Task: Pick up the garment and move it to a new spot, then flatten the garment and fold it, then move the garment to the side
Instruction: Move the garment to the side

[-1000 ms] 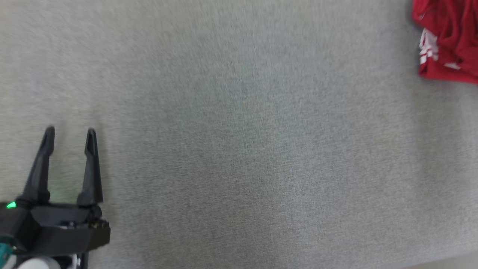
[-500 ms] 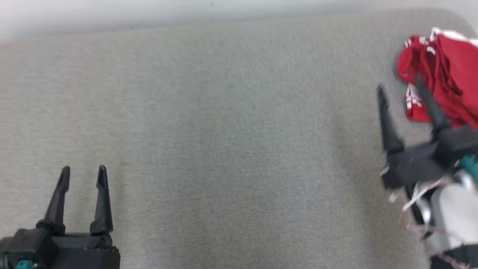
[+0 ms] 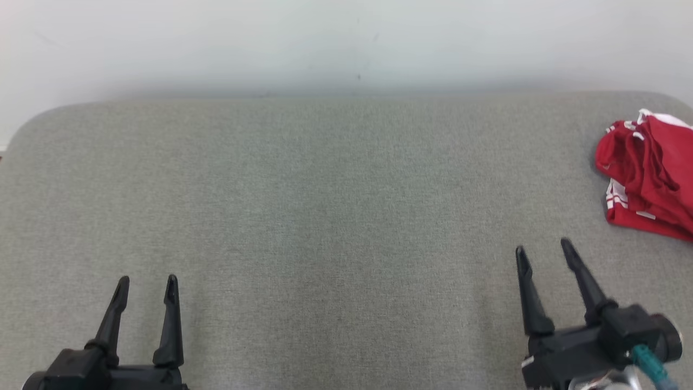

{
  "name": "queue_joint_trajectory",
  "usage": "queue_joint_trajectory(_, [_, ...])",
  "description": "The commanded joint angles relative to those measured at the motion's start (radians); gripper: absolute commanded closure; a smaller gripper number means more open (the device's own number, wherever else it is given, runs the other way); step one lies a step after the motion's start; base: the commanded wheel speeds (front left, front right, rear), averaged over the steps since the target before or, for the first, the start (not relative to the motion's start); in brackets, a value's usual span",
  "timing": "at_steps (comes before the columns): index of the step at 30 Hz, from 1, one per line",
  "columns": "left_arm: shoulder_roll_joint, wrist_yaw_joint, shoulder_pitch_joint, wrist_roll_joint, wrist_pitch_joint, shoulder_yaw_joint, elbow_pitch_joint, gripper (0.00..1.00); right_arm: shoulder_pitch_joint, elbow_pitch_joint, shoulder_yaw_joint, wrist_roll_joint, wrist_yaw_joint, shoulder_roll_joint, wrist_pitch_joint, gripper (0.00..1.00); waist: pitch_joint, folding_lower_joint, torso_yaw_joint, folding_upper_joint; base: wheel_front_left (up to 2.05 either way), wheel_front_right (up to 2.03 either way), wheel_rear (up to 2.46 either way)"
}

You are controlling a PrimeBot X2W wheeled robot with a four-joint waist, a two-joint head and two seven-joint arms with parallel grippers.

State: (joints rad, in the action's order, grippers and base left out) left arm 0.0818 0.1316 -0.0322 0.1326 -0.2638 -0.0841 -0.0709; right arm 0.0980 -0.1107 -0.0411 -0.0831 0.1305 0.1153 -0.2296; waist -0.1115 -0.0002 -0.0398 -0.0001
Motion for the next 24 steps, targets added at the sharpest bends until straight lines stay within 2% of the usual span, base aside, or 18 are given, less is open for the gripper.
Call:
queue_joint_trajectory(1, [-0.001, -0.003, 0.018, 0.003, 0.0, -0.002, -0.006, 0.0, -0.021, 0.007, 0.001, 0.003, 0.0, -0.006, -0.006, 0.0, 0.033, 0.0002, -0.02, 0.0001, 0.0, 0.0, 0.0])
queue_joint_trajectory(11, [-0.003, -0.003, 0.063, 0.002, 0.0, 0.007, -0.043, 0.0, -0.15, 0.023, 0.012, -0.022, 0.0, -0.054, -0.027, 0.0, 0.09, 0.0002, -0.01, 0.0001, 0.0, 0.0, 0.0])
queue_joint_trajectory(24, [-0.004, -0.002, 0.079, 0.007, 0.0, 0.012, -0.04, 0.0, -0.168, 0.008, 0.035, -0.056, 0.0, -0.064, -0.035, 0.0, 0.115, 0.0002, 0.008, 0.0001, 0.0, 0.0, 0.0])
